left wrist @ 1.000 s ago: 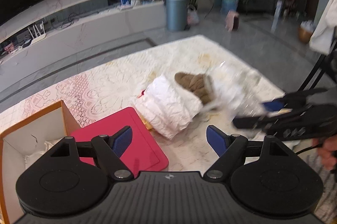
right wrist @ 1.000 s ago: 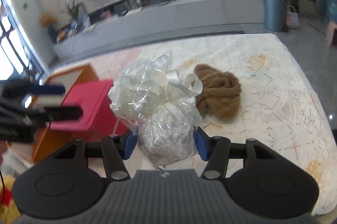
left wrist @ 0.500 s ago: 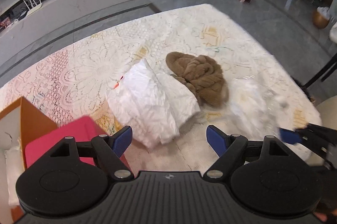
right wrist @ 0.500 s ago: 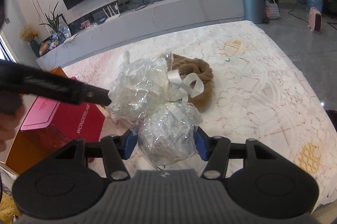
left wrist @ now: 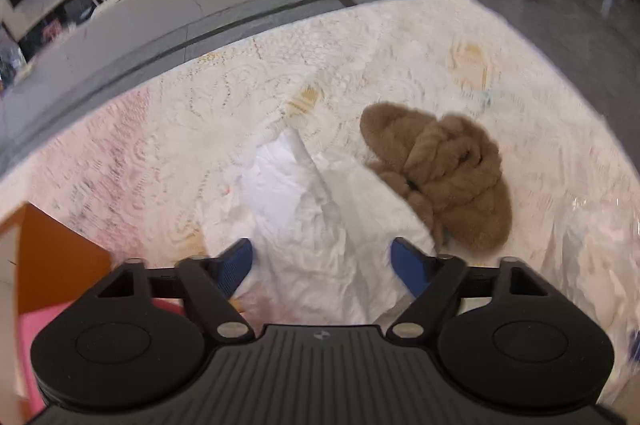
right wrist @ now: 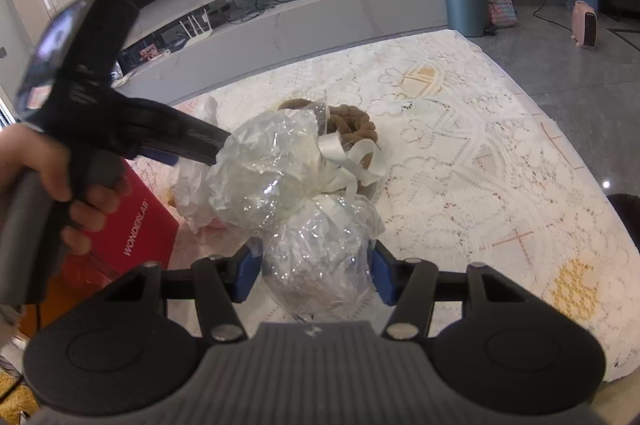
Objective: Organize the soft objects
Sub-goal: 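Lift the plastic bag with the right tool while the left tool grasps the white tissue paper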
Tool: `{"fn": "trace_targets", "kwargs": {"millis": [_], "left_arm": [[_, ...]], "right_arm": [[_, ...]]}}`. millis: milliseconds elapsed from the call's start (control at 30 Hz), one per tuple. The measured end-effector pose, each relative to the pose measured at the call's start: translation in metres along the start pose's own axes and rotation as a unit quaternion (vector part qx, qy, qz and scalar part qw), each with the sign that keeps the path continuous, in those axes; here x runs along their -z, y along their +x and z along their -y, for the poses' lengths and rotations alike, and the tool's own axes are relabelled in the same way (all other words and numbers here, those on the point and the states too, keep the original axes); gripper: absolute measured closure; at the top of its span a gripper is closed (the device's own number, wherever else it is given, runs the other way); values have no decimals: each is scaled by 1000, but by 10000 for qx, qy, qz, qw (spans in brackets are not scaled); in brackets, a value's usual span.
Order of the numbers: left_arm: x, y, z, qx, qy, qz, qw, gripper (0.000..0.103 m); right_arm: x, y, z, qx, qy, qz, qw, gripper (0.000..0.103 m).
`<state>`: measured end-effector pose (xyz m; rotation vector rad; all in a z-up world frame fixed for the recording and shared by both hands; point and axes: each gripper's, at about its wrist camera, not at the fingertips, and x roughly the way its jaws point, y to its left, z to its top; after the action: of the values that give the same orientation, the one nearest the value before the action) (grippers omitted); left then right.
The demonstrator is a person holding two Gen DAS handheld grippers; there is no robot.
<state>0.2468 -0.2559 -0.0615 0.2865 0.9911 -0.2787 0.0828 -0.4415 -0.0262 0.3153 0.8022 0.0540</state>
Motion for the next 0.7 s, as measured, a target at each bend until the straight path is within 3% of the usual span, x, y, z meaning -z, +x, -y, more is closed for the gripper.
{"fn": "trace_targets", "kwargs": {"millis": [33, 100, 200, 333, 400, 533, 700], "left_arm": [[1, -1, -2, 45, -109, 107, 9999, 53], [1, -1, -5, 154, -122, 86, 9998, 74], [1, -6, -13, 307, -312, 110, 9990, 80], [0, -28, -21, 828, -235, 313, 9958, 83], [1, -39, -22, 714, -140, 399, 9965, 94], [7, -69, -20, 691, 402, 809, 9935, 95], [8, -96, -21, 832, 537, 995, 9901, 95]], "right_arm": [[-1, -1, 1, -9, 12, 27, 10000, 46], [0, -2, 3, -21, 15, 48, 10000, 46], [1, -2, 6, -27, 44, 46, 10000, 46], [2, 0, 5, -14, 21, -3, 10000, 46], [1, 0, 2, -70, -25, 7, 10000, 46], [1, 1, -5, -279, -148, 9, 9995, 46], [1, 3, -13, -315, -268, -28, 9991, 46]]}}
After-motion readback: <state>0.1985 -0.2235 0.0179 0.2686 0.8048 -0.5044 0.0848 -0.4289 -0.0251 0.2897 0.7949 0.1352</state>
